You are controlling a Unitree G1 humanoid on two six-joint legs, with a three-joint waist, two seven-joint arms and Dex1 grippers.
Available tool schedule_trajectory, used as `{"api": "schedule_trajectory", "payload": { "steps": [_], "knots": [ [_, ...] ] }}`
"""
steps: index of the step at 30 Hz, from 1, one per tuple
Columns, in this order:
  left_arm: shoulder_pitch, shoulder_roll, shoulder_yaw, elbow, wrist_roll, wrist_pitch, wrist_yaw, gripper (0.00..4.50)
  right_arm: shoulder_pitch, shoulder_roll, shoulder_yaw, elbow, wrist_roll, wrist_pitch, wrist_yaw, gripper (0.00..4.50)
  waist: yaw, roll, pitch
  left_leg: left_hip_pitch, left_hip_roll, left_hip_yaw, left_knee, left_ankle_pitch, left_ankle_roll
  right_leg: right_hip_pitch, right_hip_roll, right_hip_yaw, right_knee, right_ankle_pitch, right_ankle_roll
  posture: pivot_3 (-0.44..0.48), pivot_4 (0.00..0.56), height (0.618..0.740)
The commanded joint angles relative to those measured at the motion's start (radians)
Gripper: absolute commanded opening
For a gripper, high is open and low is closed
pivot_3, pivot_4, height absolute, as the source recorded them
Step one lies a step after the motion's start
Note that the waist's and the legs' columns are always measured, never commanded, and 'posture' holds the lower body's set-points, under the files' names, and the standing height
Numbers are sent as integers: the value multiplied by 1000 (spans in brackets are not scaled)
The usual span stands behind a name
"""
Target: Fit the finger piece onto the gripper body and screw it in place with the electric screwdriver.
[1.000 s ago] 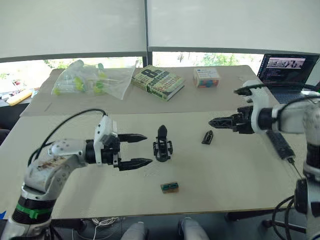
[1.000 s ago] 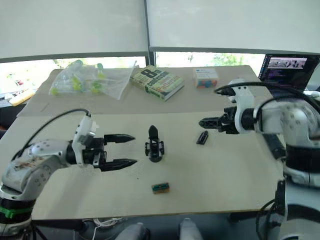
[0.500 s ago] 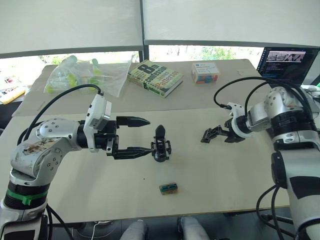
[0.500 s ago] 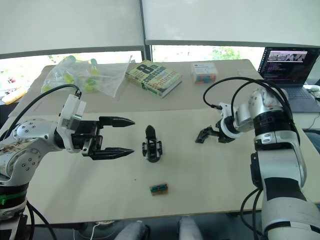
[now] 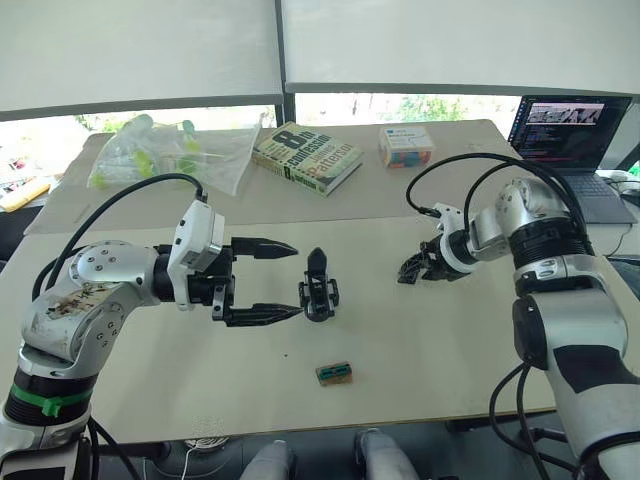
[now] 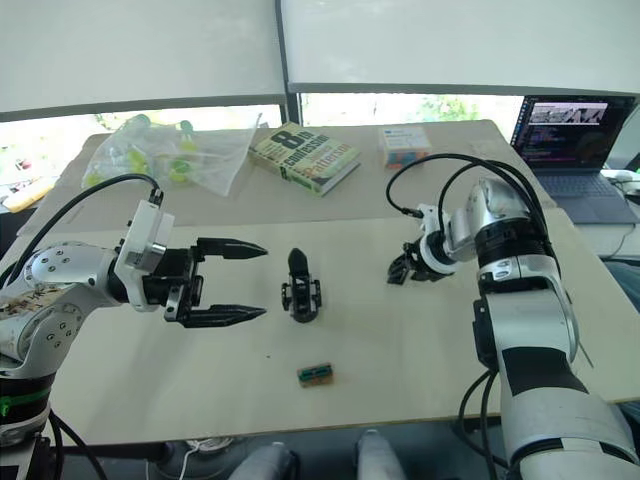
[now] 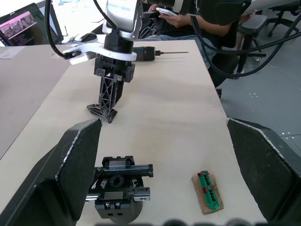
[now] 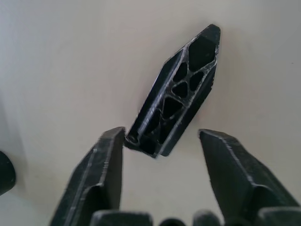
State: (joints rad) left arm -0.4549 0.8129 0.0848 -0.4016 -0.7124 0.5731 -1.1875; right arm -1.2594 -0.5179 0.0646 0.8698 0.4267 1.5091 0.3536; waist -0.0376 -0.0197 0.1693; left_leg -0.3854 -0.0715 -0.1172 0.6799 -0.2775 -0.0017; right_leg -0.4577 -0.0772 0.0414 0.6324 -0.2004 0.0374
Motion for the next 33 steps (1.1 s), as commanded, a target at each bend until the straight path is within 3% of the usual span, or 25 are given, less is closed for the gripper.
{"api": "schedule_trajectory", "payload": {
  "steps": [1, 5, 9, 20, 22, 27, 33],
  "knots": [
    [1, 14, 3, -21, 0, -17, -9, 4500, -26, -4, 8, -2, -37, -38, 43, 1557, -2, 0, 0, 0, 0, 0, 0, 0, 0, 0, 0, 0, 0, 0, 0, 0, 150, 740],
    [-2, 16, -1, -21, -1, -16, -13, 4500, -13, -25, 69, -27, -76, -55, 113, 1557, -5, 0, 0, 0, 0, 0, 0, 0, 0, 0, 0, 0, 0, 0, 0, 0, 150, 740],
    [-16, 18, -10, -9, 1, -15, -20, 4500, 8, -75, 190, -86, -98, -84, 244, 449, -4, 0, 0, 0, 0, 0, 0, 0, 0, 0, 0, 0, 0, 0, 0, 0, 150, 740],
    [-49, 10, -35, 13, 2, -11, -36, 4500, 19, -164, 418, -185, -181, -190, 537, 423, -7, 0, 0, 0, 0, 0, 1, 0, 0, -1, 0, 0, 0, 0, 1, 0, 150, 740],
    [-54, 7, -37, 16, 1, -12, -35, 4500, 27, -177, 449, -201, -194, -201, 579, 1449, -7, 0, 0, 0, 0, 0, 1, 0, 0, -1, 0, 0, 0, 0, 1, 0, 150, 740],
    [-54, 5, -39, 9, -1, -12, -34, 4500, 30, -170, 463, -172, -245, -248, 598, 3112, -6, 0, 0, 0, 0, -1, 1, 0, -1, -1, 0, 0, 0, 0, 1, 0, 150, 740],
    [-46, 5, -37, 0, -3, -12, -29, 4500, 19, -134, 450, -114, -282, -288, 609, 3112, -7, 0, 0, 0, 0, -1, 1, 1, -1, -1, 0, 0, 0, 0, 0, 0, 150, 740]
  ]
}}
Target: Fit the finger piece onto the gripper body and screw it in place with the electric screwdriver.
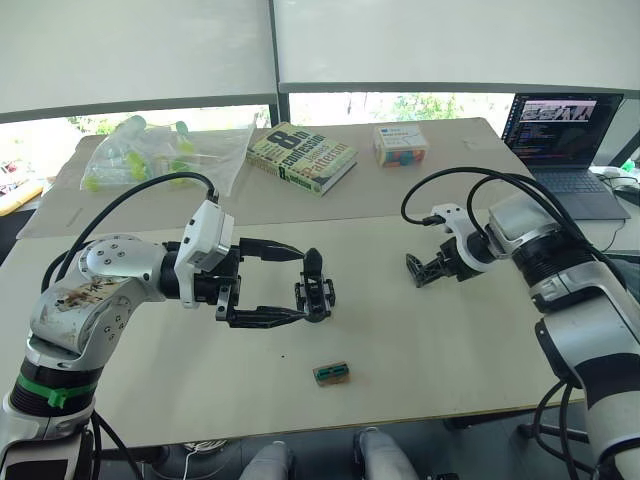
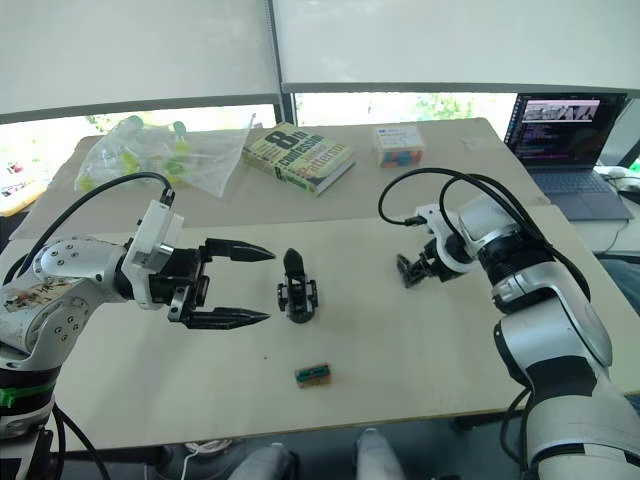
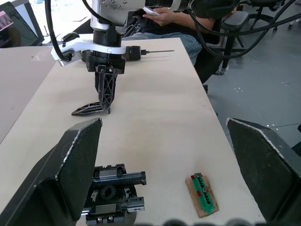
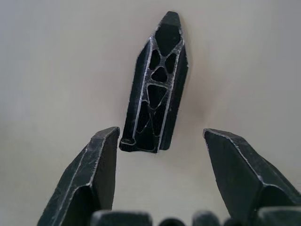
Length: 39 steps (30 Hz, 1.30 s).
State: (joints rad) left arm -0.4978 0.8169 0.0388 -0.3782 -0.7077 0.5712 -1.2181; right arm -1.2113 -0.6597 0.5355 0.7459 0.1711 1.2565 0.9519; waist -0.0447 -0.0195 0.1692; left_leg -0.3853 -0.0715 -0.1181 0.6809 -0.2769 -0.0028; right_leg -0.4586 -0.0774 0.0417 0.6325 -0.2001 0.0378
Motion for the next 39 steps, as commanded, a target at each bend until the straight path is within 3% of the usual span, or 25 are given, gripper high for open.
{"api": "schedule_trajectory", "payload": {
  "steps": [1, 8, 9, 14, 20, 26, 31, 35, 39],
  "knots": [
    [-3, 0, 10, -25, -9, -9, 4, 4500, -26, 11, -19, 18, -34, -46, 17, 3112, 0, 0, 0, 0, 0, 0, 0, 0, 0, 0, 0, 0, 0, 0, 0, 0, 150, 740],
    [6, 7, 16, -41, -17, 7, 24, 4500, -2, 29, -25, 66, -88, -166, 44, 3112, -1, 0, 0, 1, 0, -2, 2, 0, 0, 1, 0, 0, 0, 1, 0, 0, 150, 740],
    [8, 10, 17, -42, -17, 12, 28, 4500, 0, 29, -24, 65, -94, -184, 58, 2601, -1, 0, 0, 1, 0, -2, 2, 0, 0, 1, 0, 0, 1, 1, 0, 0, 150, 740],
    [13, 15, 18, -45, -20, 33, 38, 4500, 43, -6, 4, -34, -138, -310, 162, 1116, -1, 0, 0, 1, 0, -2, 2, 0, 0, 1, 0, 0, 2, 1, 0, 0, 150, 740],
    [-14, 6, 21, -22, -49, 110, 74, 4500, 118, -95, -74, -239, -137, -398, 214, 1119, 1, 0, 0, 1, 0, -4, 2, 0, 0, 0, 0, 0, 2, 1, 0, 0, 150, 740],
    [-93, -129, 108, 20, -281, 399, 390, 4500, 298, -135, -322, -602, -102, -566, 42, 1119, 9, 0, 0, 0, 0, -7, 5, 0, 0, 0, 0, 0, 5, 1, 0, 0, 150, 740],
    [-155, -276, 137, 85, -381, 505, 621, 4500, 434, -24, -472, -881, -86, -622, -164, 1119, 10, 0, 0, 0, 0, -7, 11, 0, 0, 0, 0, 1, 10, 1, 0, 0, 150, 740],
    [-230, -426, 174, 208, -400, 509, 814, 4500, 488, 92, -498, -1017, -87, -625, -278, 1119, 17, 0, 0, 1, -1, -7, 14, 0, -1, 1, 0, 2, 13, 1, 0, 0, 150, 740],
    [-268, -519, 173, 277, -356, 442, 861, 4500, 526, 161, -476, -1100, -94, -638, -335, 1119, 29, 0, 0, 1, -1, -7, 14, 2, -3, 1, 0, 2, 14, 2, -1, 0, 150, 740]
  ]
}}
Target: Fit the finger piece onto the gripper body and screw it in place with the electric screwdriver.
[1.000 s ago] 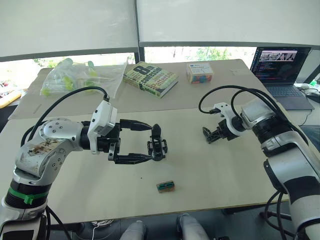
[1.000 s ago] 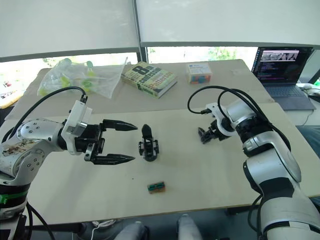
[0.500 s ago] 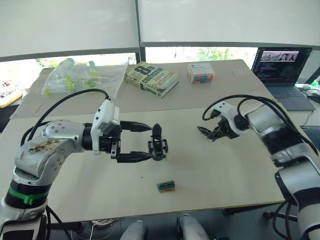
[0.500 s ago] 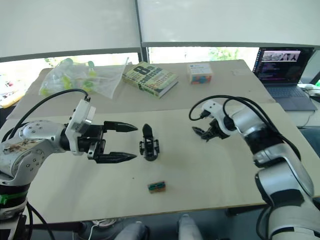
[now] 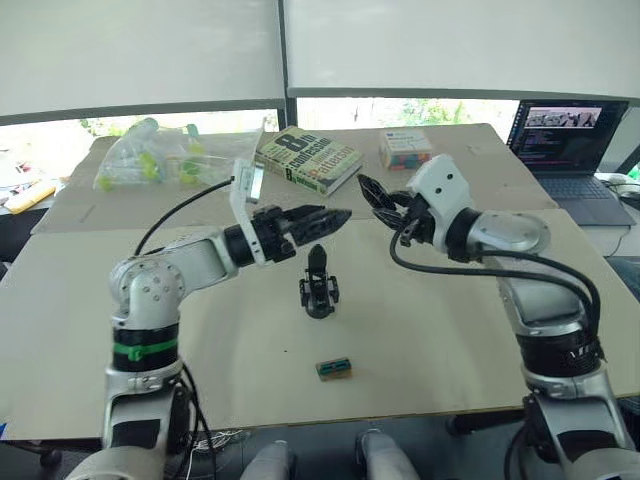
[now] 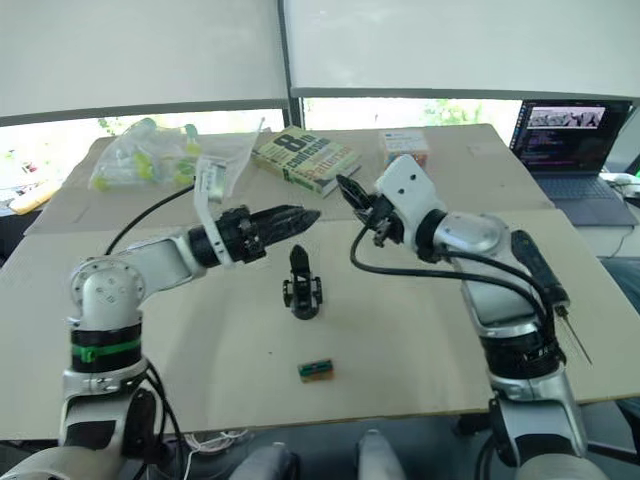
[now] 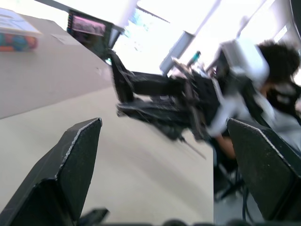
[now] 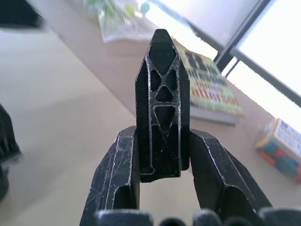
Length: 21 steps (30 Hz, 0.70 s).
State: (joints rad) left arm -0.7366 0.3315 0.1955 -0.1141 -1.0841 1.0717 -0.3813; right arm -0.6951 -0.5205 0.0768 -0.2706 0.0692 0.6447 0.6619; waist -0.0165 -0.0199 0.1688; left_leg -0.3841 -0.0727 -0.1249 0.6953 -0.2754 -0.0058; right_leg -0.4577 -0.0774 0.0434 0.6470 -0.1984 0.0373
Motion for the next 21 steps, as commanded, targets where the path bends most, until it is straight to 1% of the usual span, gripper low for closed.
{"api": "schedule_trajectory", "payload": {
  "steps": [1, 3, 6, 9, 11, 12, 15, 21],
  "knots": [
    [-32, -55, 17, 17, 28, -80, 34, 4500, 23, 32, -14, -105, 10, -24, -53, 1119, 1, 0, 0, 0, 0, 0, 0, 2, -4, 0, 0, 0, 0, 0, 0, 0, 150, 740],
    [-36, -95, 29, 19, 24, -107, 59, 4500, 47, 51, -15, -144, 21, -12, -67, 1119, 6, 0, 0, 0, 0, 0, 0, 5, -8, 0, 0, 0, 0, 0, 0, 0, 150, 740],
    [-25, -118, 17, -5, 38, -144, 46, 4500, 73, 82, -22, -207, 72, 26, -67, 1119, 4, 0, 0, -1, 0, 0, 0, 5, -8, 0, 0, 0, -1, 0, 0, 0, 150, 740],
    [-34, -127, 11, -3, 47, -168, 41, 3667, 76, 104, -38, -243, 131, 75, -68, 1119, 0, 0, 0, 0, 0, 0, 0, 4, -8, 0, 0, 0, -1, 0, 0, 0, 150, 740],
    [-41, -123, 6, 3, 53, -171, 34, 2787, 74, 108, -47, -255, 162, 100, -69, 1119, 0, 0, 0, 0, 0, 0, -1, 4, -7, 0, 0, 0, -1, 0, 0, 0, 150, 740],
    [-43, -123, 3, 4, 54, -171, 36, 2716, 73, 109, -51, -257, 176, 110, -70, 1119, 1, 0, 0, 0, 0, 0, -1, 4, -7, 1, 0, 0, -1, 0, 0, 0, 150, 740],
    [-38, -129, 0, -19, 52, -166, 49, 2716, 73, 108, -52, -261, 201, 121, -76, 1119, 1, 0, 0, 0, 0, 0, 0, 2, -3, 1, 0, 0, -1, 0, 0, 0, 150, 740],
    [-43, -160, 11, -64, 21, -155, 104, 2716, 83, 99, -40, -249, 213, 106, -81, 1119, 2, 0, 0, 0, 0, 0, 0, 2, -3, 1, 0, 0, -1, 0, 0, 0, 150, 740]
  ]
}}
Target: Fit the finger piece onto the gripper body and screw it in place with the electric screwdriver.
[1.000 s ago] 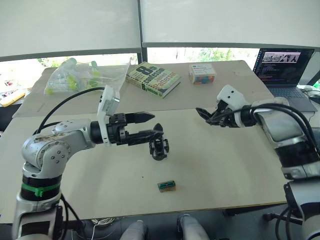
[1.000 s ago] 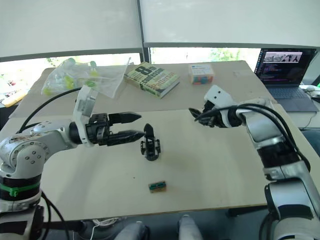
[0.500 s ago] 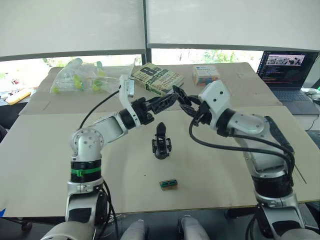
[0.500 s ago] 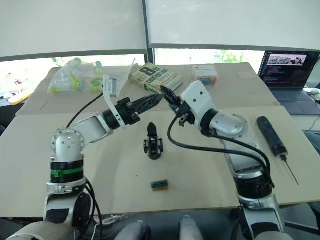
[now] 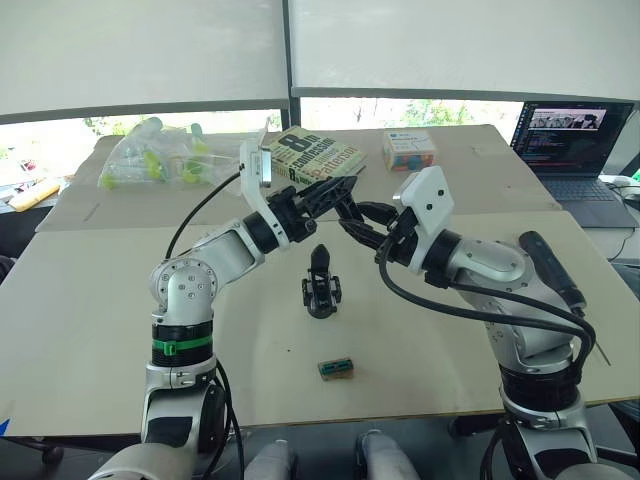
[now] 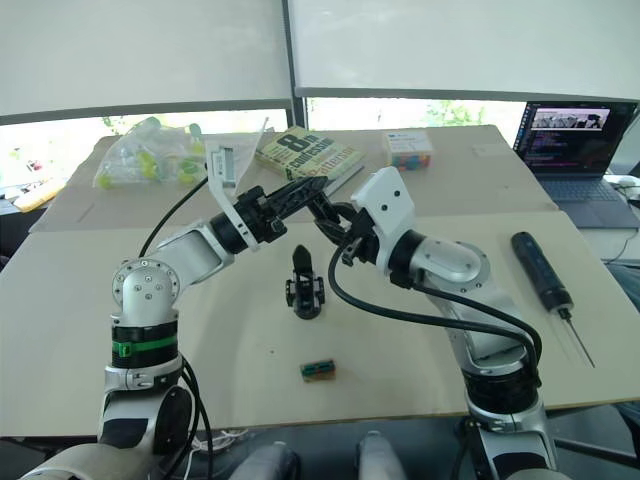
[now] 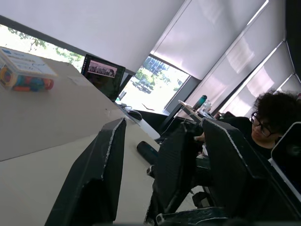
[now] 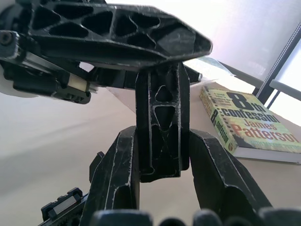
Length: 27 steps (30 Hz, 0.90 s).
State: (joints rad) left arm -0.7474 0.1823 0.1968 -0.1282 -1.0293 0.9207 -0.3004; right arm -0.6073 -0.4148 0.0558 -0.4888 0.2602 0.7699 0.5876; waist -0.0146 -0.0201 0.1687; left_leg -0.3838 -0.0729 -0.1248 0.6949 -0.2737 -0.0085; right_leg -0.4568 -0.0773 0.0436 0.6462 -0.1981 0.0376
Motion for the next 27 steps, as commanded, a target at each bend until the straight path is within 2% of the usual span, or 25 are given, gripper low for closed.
{"api": "schedule_trajectory", "payload": {
  "steps": [1, 6, 12, 19, 21, 23, 24, 27],
  "knots": [
    [-36, -15, 11, -52, -40, -2, 31, 2716, -4, -8, -19, -28, 22, -21, -6, 1119, 0, 0, 0, 0, 0, 0, 0, 0, 0, 0, 0, 0, 0, 0, 0, 0, 150, 740],
    [-45, -16, 8, -41, -45, -8, 48, 2716, -8, -14, -22, -25, 23, -24, -5, 1119, 0, 0, 0, 0, 0, 0, 0, 0, 0, 0, 0, 0, 0, 0, 0, 0, 150, 740],
    [-42, -18, 4, 9, -29, -15, 42, 16, -12, -21, -18, -43, 2, -35, -22, 1119, 0, 0, 0, 0, 0, 0, 0, 0, 0, 0, 0, 0, 0, 0, 0, 0, 150, 740],
    [-36, 17, -17, 38, -10, -8, -29, 0, -34, -28, -29, -57, -16, -72, -52, 1119, 0, 0, 0, 0, 0, 0, 0, 0, 0, 0, 0, 0, 0, 0, 0, 0, 150, 740],
    [-51, 52, -40, 52, 7, -2, -94, 0, -32, -51, -36, -82, 9, -65, -20, 2146, 0, 0, 0, 0, 0, 0, 0, 0, 0, 0, 0, 0, 0, 0, 0, 0, 150, 740],
    [-71, 100, -71, 61, 26, -1, -181, 0, -40, -86, -67, -105, 80, -4, 30, 2738, 0, 0, 0, 0, 0, 1, 0, 0, 0, 0, 0, 0, 0, 0, 0, 0, 150, 740],
    [-90, 137, -87, 73, 37, -1, -250, 0, -65, -101, -129, -97, 195, 80, 74, 3073, 0, 0, 0, 0, 0, 1, 0, 0, 0, 0, 0, 0, 0, 0, 0, 0, 150, 740],
    [-140, 220, -123, 126, 68, -6, -411, 0, -141, -153, -267, -35, 452, 246, 163, 3073, 0, 0, 0, -1, 0, 2, 0, -1, 2, 0, 1, -1, -1, 0, 0, 0, 150, 740]
  ]
}}
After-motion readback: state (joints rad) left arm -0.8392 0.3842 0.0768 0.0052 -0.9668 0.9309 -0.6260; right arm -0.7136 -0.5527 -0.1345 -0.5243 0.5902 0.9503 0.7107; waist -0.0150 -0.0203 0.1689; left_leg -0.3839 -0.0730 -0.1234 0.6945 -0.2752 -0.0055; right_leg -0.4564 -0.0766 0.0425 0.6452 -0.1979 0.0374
